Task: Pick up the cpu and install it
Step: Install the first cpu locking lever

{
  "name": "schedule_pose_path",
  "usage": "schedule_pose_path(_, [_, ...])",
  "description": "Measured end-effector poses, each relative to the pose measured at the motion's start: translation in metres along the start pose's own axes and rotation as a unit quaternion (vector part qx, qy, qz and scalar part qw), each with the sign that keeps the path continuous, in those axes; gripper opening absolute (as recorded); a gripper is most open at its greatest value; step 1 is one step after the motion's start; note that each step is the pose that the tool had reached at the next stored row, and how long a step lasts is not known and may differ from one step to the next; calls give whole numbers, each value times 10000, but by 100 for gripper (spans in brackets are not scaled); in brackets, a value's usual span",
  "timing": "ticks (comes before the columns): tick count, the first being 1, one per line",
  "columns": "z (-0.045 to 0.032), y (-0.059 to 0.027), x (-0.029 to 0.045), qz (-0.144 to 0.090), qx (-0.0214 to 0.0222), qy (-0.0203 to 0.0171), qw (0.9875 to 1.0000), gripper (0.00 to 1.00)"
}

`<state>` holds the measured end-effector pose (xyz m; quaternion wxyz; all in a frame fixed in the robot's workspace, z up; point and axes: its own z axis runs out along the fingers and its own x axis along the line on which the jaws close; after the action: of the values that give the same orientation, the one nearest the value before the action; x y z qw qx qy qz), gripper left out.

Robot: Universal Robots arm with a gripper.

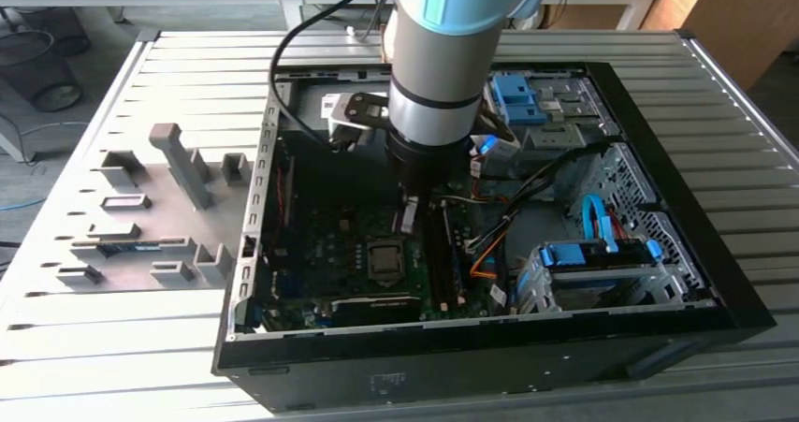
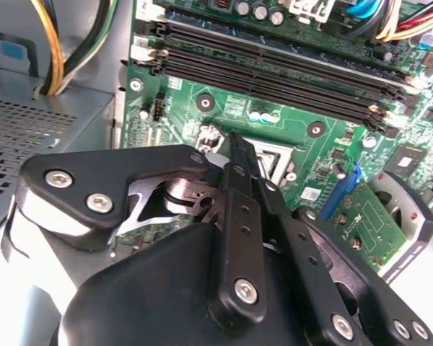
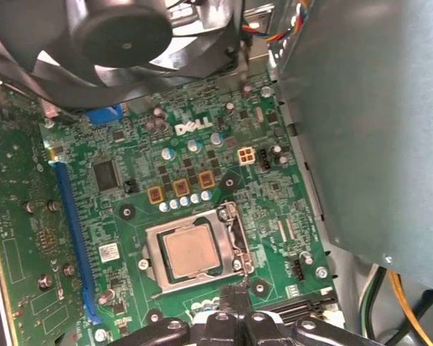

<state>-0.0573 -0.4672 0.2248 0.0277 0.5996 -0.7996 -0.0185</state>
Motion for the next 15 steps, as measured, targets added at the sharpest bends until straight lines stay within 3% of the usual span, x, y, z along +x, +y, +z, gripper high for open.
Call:
schedule_pose_path(8, [28, -18, 56, -50, 21, 75, 10000, 10])
schedule_pose_path(15, [107, -48, 138, -72, 28, 109, 9999, 10])
